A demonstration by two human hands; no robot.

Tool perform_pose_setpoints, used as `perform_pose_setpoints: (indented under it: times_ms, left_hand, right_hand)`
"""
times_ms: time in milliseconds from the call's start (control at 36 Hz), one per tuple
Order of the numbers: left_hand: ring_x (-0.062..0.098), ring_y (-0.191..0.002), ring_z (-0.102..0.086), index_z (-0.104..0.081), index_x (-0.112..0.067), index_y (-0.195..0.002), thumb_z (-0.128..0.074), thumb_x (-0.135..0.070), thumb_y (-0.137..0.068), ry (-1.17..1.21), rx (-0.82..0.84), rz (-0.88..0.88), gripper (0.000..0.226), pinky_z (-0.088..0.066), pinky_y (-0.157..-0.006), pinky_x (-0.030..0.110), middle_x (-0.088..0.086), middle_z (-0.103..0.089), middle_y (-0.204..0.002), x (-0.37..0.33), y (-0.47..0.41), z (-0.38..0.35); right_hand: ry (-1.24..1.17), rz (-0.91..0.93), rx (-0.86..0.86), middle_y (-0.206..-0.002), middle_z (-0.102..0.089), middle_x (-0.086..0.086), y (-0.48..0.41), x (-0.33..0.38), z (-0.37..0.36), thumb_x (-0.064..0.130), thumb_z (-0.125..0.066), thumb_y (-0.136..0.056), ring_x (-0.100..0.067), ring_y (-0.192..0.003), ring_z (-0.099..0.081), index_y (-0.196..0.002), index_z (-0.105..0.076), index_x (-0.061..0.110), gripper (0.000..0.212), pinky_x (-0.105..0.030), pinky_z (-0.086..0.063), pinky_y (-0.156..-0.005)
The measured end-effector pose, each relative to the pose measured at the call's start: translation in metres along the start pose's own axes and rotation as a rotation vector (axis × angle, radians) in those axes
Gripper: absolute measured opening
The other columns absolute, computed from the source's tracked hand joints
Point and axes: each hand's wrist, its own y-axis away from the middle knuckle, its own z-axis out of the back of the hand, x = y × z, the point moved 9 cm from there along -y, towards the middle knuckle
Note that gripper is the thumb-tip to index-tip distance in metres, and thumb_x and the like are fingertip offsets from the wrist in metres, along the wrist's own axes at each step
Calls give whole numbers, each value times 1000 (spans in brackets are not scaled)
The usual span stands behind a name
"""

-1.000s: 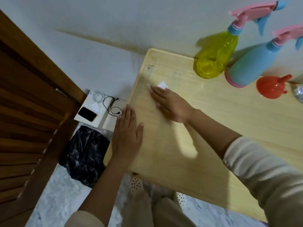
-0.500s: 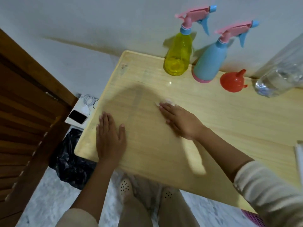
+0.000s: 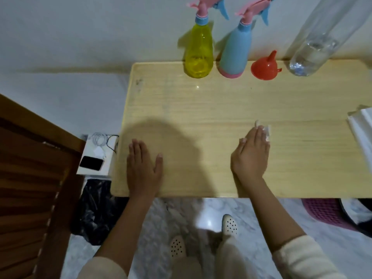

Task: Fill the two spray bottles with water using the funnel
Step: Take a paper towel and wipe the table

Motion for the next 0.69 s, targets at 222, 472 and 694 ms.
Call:
perform_pose_setpoints:
  times_ms: [222,472,694]
  left_hand:
    - [21,-146,-10,-20,-7,-149,-18,-54,-91,-39,50,-219,75,-9,-118,39,9,-14,-158,35,14,7]
    - [29,-144,-20,-28,1,-145,-19,-46,-91,-6,16,-151,73,-11,-116,44,17,-24,-154,38,25,11]
    - [30,-145,-13,-20,4,-146,-29,-50,-89,-22,-3,-31,79,-8,-117,43,20,-16,-156,2,41,-5]
  right_hand:
    - [18,131,158,-159,-3,-11,32,121,-61,19,-25,-100,-21,-147,3,-149,-8,2,54,-36,4,-117]
    - [101,780,448,-157,-15,-12,83,131,-66,30,-18,-99,-23,-146,-11,-148,-19,4,55,-37,-7,-120]
    - [230,868,469,-157,-17,-7,84,49,-21,33,-13,-97,-17,-145,-14,-148,-21,9,57,-28,-3,-117]
